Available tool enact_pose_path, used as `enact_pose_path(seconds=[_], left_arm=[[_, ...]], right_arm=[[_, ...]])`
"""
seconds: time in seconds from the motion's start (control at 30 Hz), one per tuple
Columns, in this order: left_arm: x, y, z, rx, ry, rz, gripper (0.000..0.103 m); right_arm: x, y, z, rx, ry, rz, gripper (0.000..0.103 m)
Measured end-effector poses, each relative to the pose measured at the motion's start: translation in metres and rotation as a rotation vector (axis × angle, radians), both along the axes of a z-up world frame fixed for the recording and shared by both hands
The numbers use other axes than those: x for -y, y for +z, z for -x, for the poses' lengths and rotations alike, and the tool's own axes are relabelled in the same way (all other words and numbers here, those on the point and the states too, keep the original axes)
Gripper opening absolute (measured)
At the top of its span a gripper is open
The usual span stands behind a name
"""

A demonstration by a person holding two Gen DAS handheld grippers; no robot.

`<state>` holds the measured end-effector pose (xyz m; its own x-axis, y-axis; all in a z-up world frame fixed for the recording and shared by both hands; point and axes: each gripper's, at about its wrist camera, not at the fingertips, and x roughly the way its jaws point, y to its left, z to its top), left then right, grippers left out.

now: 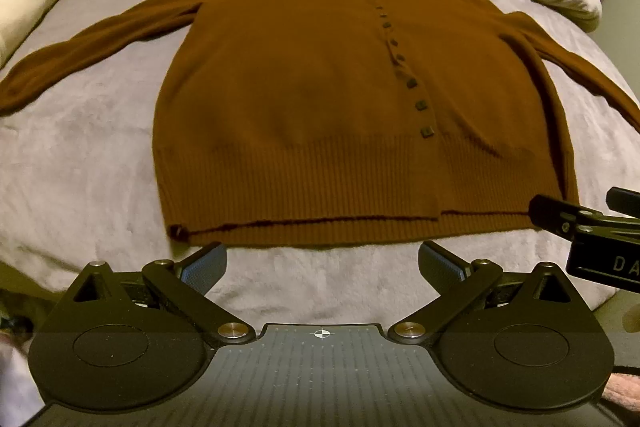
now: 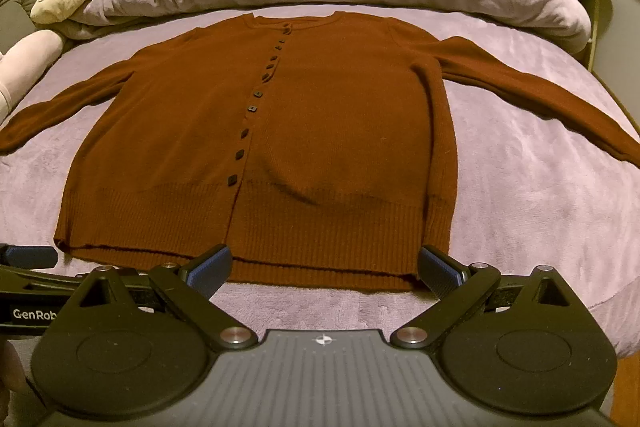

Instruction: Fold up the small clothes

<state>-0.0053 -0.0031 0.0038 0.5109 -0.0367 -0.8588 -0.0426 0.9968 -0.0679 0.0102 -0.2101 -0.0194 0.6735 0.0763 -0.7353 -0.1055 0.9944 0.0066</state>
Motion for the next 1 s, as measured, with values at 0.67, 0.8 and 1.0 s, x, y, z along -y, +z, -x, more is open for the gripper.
enact_pose_path(seconds=[0.67,0.8,1.0], left_arm=[[-0.0003,-0.0050,0.0006,-0.007,-0.002,0.014,0.103],[-0.0006,-0.0059,0.0003,-0.010,-0.004,0.017,0.103],[-0.0013,-0.0072,0.0001,-0.013,-0.004,0.023,0.103]], right_arm=[[-0.0003,-0.0022,-0.0009,-0.006,-0.003,-0.001,0.099],[-0.0008,-0.0024,-0.0011,-0.007,-0.004,0.001,0.099],[-0.0017,-0.0041,-0.0016,-0.010,-0.005,0.005,0.099]])
